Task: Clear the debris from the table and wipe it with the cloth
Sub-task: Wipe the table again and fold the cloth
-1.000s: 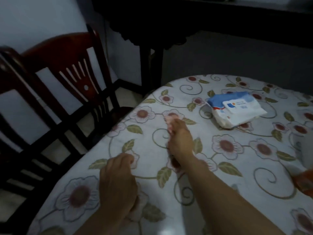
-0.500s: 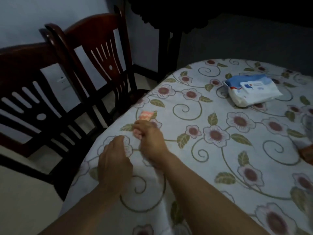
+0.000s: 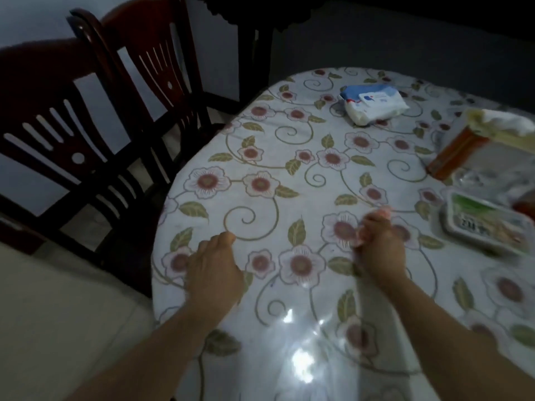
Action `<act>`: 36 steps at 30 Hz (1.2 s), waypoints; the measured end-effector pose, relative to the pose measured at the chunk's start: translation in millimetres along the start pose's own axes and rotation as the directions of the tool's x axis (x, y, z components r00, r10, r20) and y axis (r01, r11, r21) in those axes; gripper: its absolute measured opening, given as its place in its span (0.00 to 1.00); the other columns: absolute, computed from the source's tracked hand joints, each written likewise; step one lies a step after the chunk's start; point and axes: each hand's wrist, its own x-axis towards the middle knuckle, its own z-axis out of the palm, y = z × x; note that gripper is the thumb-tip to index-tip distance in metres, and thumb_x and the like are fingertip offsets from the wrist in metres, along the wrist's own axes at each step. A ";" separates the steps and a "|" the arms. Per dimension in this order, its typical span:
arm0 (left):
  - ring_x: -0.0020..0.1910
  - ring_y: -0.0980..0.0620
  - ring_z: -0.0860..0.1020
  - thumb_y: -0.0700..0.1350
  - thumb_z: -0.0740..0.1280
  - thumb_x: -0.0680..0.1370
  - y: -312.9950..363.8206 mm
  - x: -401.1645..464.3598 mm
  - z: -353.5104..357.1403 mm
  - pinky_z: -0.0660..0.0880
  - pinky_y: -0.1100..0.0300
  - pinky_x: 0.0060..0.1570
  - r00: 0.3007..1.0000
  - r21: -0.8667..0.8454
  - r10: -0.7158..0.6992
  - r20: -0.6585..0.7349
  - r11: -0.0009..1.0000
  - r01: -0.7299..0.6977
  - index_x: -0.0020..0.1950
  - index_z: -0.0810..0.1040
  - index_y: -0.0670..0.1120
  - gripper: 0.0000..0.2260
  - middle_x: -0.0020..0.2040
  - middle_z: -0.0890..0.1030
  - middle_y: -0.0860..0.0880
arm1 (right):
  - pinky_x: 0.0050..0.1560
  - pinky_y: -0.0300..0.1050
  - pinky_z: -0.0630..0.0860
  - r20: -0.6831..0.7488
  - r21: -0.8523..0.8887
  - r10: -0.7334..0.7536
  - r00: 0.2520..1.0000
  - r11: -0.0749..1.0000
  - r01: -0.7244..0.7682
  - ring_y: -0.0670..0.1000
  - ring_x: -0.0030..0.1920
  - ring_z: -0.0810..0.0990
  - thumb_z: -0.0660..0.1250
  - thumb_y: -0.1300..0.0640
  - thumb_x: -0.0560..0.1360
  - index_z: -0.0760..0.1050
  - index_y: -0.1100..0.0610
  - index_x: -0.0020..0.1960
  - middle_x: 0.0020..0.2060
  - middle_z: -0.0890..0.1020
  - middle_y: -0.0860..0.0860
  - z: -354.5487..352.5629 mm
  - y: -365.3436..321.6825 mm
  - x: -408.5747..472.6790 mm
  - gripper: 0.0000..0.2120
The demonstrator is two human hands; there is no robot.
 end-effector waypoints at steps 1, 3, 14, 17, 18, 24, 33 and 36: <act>0.62 0.45 0.72 0.39 0.61 0.75 -1.3 -4.0 0.2 0.70 0.54 0.62 1.000 -0.004 0.000 0.007 1.000 0.000 0.68 0.68 0.45 0.21 0.62 0.75 0.44 | 0.41 0.43 0.72 -0.024 -0.016 0.055 0.998 0.998 -0.056 0.59 0.43 0.80 0.67 0.71 0.63 0.76 0.61 0.45 0.46 0.80 0.58 -5.2 8.2 -1.3 0.13; 0.60 0.45 0.73 0.43 0.63 0.76 -8.8 -17.4 -0.5 0.71 0.53 0.60 1.000 0.013 0.021 0.019 1.000 -0.021 0.67 0.69 0.45 0.19 0.60 0.77 0.43 | 0.44 0.45 0.72 -0.032 -0.099 0.093 0.995 0.990 -0.096 0.58 0.45 0.80 0.66 0.68 0.68 0.76 0.61 0.48 0.47 0.81 0.58 7.5 -2.6 -24.1 0.09; 0.63 0.44 0.73 0.40 0.62 0.75 -42.2 -66.6 -11.4 0.69 0.49 0.61 1.000 0.113 0.005 0.012 0.994 -0.006 0.67 0.68 0.46 0.20 0.64 0.75 0.45 | 0.53 0.47 0.80 0.086 0.235 -0.415 0.906 0.892 0.387 0.52 0.53 0.80 0.65 0.64 0.73 0.78 0.57 0.57 0.57 0.80 0.53 46.6 -122.7 -161.7 0.14; 0.62 0.43 0.72 0.37 0.59 0.75 -33.0 -71.3 -6.9 0.69 0.49 0.62 1.000 0.066 0.015 0.027 0.998 -0.017 0.68 0.68 0.45 0.20 0.64 0.75 0.43 | 0.56 0.39 0.76 0.140 0.244 -0.274 0.952 0.941 0.235 0.49 0.54 0.79 0.64 0.65 0.74 0.78 0.58 0.58 0.58 0.80 0.52 6.6 -83.6 -159.4 0.14; 0.62 0.43 0.72 0.36 0.58 0.75 -28.2 -72.1 -5.2 0.69 0.50 0.61 1.000 0.047 0.019 0.022 0.999 -0.020 0.67 0.69 0.45 0.20 0.63 0.75 0.43 | 0.55 0.36 0.75 0.122 0.269 -0.253 0.960 0.939 0.214 0.50 0.53 0.80 0.64 0.68 0.73 0.79 0.59 0.56 0.55 0.81 0.52 -3.3 -77.0 -158.1 0.14; 0.60 0.42 0.73 0.35 0.59 0.74 -24.6 -67.8 0.0 0.69 0.48 0.62 0.997 -0.002 0.079 -0.012 0.997 -0.079 0.64 0.70 0.44 0.19 0.62 0.76 0.44 | 0.34 0.16 0.65 -0.089 0.414 0.243 0.966 0.891 -0.185 0.31 0.36 0.75 0.59 0.68 0.74 0.77 0.56 0.53 0.40 0.78 0.45 -44.0 -47.8 -115.2 0.14; 0.60 0.44 0.74 0.34 0.58 0.74 -55.9 -70.7 -11.4 0.71 0.47 0.60 1.000 -0.099 0.024 -0.009 0.995 -0.025 0.63 0.72 0.44 0.18 0.60 0.77 0.44 | 0.46 0.44 0.75 0.017 0.184 0.284 0.959 0.942 -0.282 0.52 0.46 0.80 0.66 0.72 0.67 0.76 0.59 0.56 0.47 0.81 0.51 1.9 -47.2 -131.3 0.19; 0.60 0.45 0.74 0.33 0.57 0.74 -56.1 -74.8 -10.5 0.72 0.50 0.60 1.000 -0.140 -0.013 0.002 0.990 0.013 0.63 0.72 0.45 0.18 0.60 0.76 0.44 | 0.43 0.50 0.80 0.074 0.209 0.177 0.981 0.960 -0.189 0.56 0.43 0.82 0.68 0.64 0.73 0.79 0.57 0.54 0.48 0.84 0.56 21.5 -77.2 -155.1 0.10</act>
